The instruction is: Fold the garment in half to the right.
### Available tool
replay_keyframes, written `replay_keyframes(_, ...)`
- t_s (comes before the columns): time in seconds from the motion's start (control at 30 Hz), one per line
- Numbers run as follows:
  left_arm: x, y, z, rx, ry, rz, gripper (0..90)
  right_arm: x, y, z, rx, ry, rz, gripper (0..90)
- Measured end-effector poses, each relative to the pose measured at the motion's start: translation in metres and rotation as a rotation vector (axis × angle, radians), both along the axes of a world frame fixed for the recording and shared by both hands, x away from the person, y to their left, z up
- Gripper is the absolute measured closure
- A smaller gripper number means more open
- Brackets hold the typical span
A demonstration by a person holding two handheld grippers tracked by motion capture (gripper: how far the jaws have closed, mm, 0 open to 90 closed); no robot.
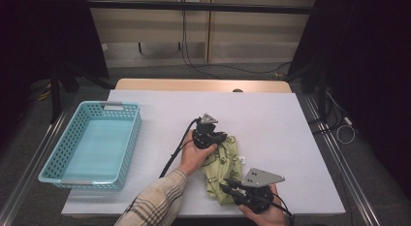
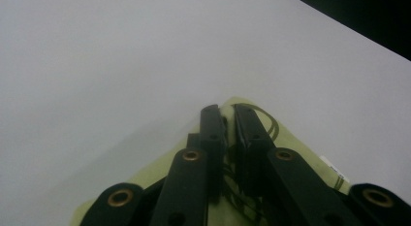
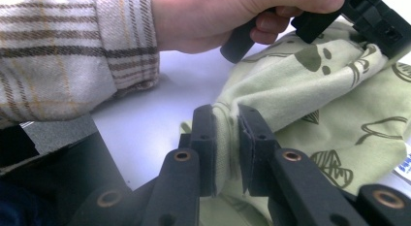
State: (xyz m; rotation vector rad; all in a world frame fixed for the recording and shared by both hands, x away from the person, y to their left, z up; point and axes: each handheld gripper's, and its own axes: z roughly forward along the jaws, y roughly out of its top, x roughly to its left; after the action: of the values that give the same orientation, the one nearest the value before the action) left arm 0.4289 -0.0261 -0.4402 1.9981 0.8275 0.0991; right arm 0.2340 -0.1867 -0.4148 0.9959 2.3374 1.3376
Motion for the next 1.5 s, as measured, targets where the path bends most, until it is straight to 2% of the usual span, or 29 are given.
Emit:
replay_keyframes(0.1, 0.001, -0.001, 0.001, 0.010, 0.000, 0.000, 83.4, 0.000, -0.002, -0.001, -0.005, 0.003, -0.009, 78.4)
replay_keyframes(0.2, 0.001, -0.004, 0.003, -0.012, 0.004, -0.002, 83.3, -0.001, -0.004, -0.002, -0.007, 0.011, -0.015, 78.2)
replay_keyframes(0.27, 0.001, -0.007, 0.004, 0.001, 0.008, -0.009, 83.4, -0.002, -0.006, -0.003, -0.011, 0.014, -0.018, 78.0)
replay_keyframes(0.37, 0.003, -0.008, 0.002, -0.003, 0.013, -0.007, 83.4, -0.002, -0.008, -0.004, -0.019, 0.017, -0.028, 77.7)
replay_keyframes(0.47, 0.001, -0.010, 0.002, 0.033, -0.020, -0.014, 83.3, -0.003, -0.010, -0.005, -0.027, 0.023, -0.036, 77.4)
replay_keyframes(0.5, 0.001, -0.012, 0.001, 0.024, -0.009, -0.004, 83.3, -0.003, -0.011, -0.005, -0.031, 0.025, -0.039, 77.4)
replay_keyframes(0.6, 0.002, -0.014, 0.001, 0.034, -0.020, -0.019, 83.1, -0.003, -0.012, -0.006, -0.035, 0.030, -0.040, 77.4)
replay_keyframes(0.63, 0.001, -0.014, 0.002, 0.036, -0.009, -0.012, 83.1, -0.003, -0.012, -0.006, -0.039, 0.029, -0.039, 77.5)
replay_keyframes(0.77, 0.000, -0.017, 0.002, 0.039, -0.024, -0.031, 83.1, -0.005, -0.011, -0.006, -0.048, 0.039, -0.030, 78.0)
replay_keyframes(0.9, 0.000, -0.019, 0.002, 0.043, -0.016, -0.033, 83.1, -0.006, -0.011, -0.007, -0.045, 0.048, -0.032, 78.1)
replay_keyframes(0.93, 0.000, -0.020, 0.002, 0.048, -0.028, -0.034, 83.1, -0.005, -0.012, -0.008, -0.049, 0.047, -0.032, 78.2)
replay_keyframes(1.0, 0.000, -0.021, 0.001, 0.049, -0.021, -0.032, 83.1, -0.005, -0.012, -0.008, -0.051, 0.053, -0.038, 78.1)
replay_keyframes(1.03, 0.001, -0.021, 0.001, 0.067, -0.026, -0.040, 82.8, -0.005, -0.012, -0.009, -0.053, 0.052, -0.036, 78.1)
replay_keyframes(1.13, 0.001, -0.022, 0.000, 0.056, -0.012, -0.032, 82.7, -0.005, -0.013, -0.010, -0.065, 0.059, -0.045, 77.8)
replay_keyframes(1.27, 0.001, -0.024, 0.001, 0.062, -0.020, -0.029, 82.6, -0.005, -0.014, -0.011, -0.076, 0.067, -0.055, 77.6)
replay_keyframes(1.3, 0.002, -0.025, 0.003, 0.076, -0.022, -0.038, 82.6, -0.005, -0.014, -0.011, -0.076, 0.066, -0.055, 77.5)
replay_keyframes(1.37, 0.002, -0.026, 0.004, 0.063, -0.015, -0.034, 82.5, -0.005, -0.014, -0.012, -0.076, 0.064, -0.053, 77.4)
replay_keyframes(1.5, 0.003, -0.029, 0.005, 0.068, -0.011, -0.037, 82.5, -0.005, -0.015, -0.012, -0.082, 0.066, -0.057, 77.0)
